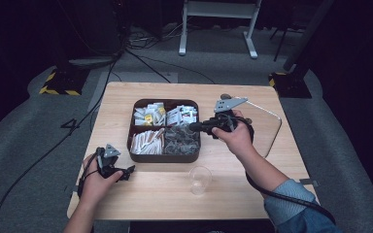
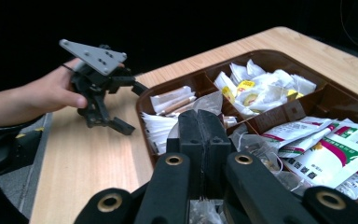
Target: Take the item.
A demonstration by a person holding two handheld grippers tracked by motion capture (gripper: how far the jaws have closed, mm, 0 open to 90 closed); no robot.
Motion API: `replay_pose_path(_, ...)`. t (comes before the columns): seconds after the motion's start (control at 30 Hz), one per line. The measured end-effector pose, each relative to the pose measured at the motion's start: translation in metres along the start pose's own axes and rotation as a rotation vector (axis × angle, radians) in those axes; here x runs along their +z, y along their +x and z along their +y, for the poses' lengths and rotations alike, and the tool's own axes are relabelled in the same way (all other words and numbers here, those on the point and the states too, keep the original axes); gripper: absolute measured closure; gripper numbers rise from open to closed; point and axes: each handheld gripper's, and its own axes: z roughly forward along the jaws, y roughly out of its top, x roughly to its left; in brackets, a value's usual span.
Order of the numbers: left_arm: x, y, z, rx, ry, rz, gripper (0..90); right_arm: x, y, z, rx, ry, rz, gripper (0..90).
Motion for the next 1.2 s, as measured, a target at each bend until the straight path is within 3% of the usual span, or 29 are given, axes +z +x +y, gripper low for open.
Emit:
replay_pose_path(0.3, 0.000, 0.000, 0.000, -0.002, 0.001, -0.002, 3.9, -0.025, 0.013, -0.004, -0.035, -0.027, 0.015, 90.0)
replay_pose_path(0.57, 0.000, 0.000, 0.000, 0.000, 0.001, 0.000, 3.9, -0.043, 0.029, -0.008, -0.064, -0.014, 0.014, 90.0)
replay_pose_path(1.07, 0.000, 0.000, 0.000, 0.000, 0.001, 0.000, 3.9, -0.052, 0.065, -0.028, -0.121, 0.036, 0.053, 90.0)
replay_pose_path(1.2, 0.000, 0.000, 0.000, -0.003, 0.001, -0.001, 3.9, -0.051, 0.074, -0.038, -0.141, 0.073, 0.053, 90.0)
